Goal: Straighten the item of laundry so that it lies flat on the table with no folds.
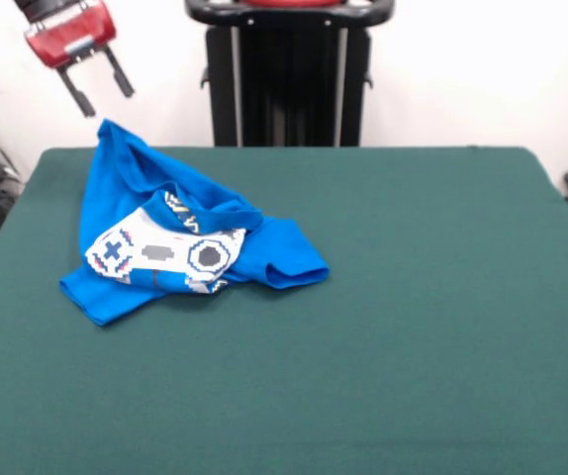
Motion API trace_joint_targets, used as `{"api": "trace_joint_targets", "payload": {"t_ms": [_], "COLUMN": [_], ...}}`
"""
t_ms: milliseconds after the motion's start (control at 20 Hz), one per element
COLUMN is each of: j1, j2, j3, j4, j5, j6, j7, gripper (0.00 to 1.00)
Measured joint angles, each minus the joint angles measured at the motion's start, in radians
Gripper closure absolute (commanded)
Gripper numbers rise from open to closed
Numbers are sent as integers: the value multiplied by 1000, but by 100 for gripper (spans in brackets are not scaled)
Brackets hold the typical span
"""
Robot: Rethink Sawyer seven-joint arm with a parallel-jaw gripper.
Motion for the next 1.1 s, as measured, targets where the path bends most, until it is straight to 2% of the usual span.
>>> {"api": "trace_joint_targets", "payload": {"t_ms": [100,300,600,900,1100], "j1": [3,39,121,211,310], "j2": [-30,-158,-270,-329,-345], "j3": [24,110,159,164,137], "j4": [6,16,17,17,11], "j5": [28,134,197,220,220], "j6": [10,24,24,-5,-80], "j7": [0,0,0,0,0], "gripper": [0,0,0,0,0]}}
